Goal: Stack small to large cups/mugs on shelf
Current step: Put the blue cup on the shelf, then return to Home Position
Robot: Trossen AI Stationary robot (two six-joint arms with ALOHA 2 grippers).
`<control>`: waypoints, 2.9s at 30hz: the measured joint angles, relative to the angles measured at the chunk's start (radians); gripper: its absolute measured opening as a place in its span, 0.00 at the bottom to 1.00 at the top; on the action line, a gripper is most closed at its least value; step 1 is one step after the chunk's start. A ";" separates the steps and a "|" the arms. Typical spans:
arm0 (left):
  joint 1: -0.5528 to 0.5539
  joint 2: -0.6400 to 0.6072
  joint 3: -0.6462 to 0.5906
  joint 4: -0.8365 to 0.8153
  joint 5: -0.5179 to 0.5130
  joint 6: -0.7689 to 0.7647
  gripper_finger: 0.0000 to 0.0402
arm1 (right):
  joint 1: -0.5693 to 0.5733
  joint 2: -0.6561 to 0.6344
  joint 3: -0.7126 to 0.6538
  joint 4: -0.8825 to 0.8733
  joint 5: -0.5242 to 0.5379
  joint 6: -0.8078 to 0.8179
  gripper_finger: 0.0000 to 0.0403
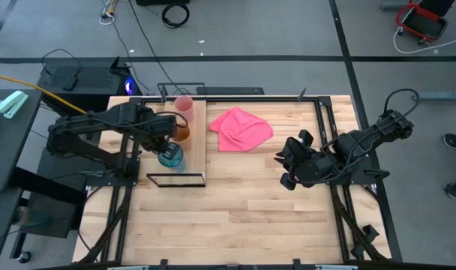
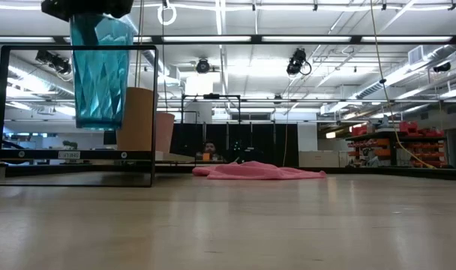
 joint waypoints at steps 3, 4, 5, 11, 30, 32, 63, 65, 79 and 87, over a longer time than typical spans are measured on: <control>0.010 0.002 -0.027 0.006 -0.001 0.023 0.03 | 0.000 0.000 0.000 0.001 0.000 0.000 0.18; 0.011 0.006 -0.032 0.009 -0.002 0.025 0.03 | 0.000 0.000 0.000 0.002 0.000 0.000 0.18; 0.011 0.011 -0.033 0.015 -0.002 0.026 0.03 | 0.000 0.000 0.000 0.003 0.000 0.000 0.18; 0.011 0.029 -0.034 0.071 -0.002 0.056 0.03 | 0.000 0.000 0.000 0.008 0.000 0.000 0.18; 0.011 0.120 -0.033 0.076 0.009 0.126 0.03 | 0.000 0.000 0.000 0.010 0.000 0.000 0.18; 0.011 0.119 -0.033 0.079 0.012 0.126 0.03 | 0.000 0.000 0.000 0.009 0.000 0.000 0.18; 0.011 0.116 -0.033 0.077 0.024 0.125 0.15 | 0.000 0.000 0.000 0.006 0.000 -0.003 0.18; 0.011 0.116 -0.033 0.077 0.024 0.125 0.17 | 0.000 0.000 0.000 0.006 0.000 -0.004 0.18; 0.011 0.099 -0.023 0.075 0.024 0.094 0.31 | 0.000 0.000 0.000 0.006 0.000 -0.003 0.18; 0.011 0.041 0.128 0.090 -0.012 0.095 0.35 | 0.000 0.000 0.000 0.006 0.000 -0.003 0.18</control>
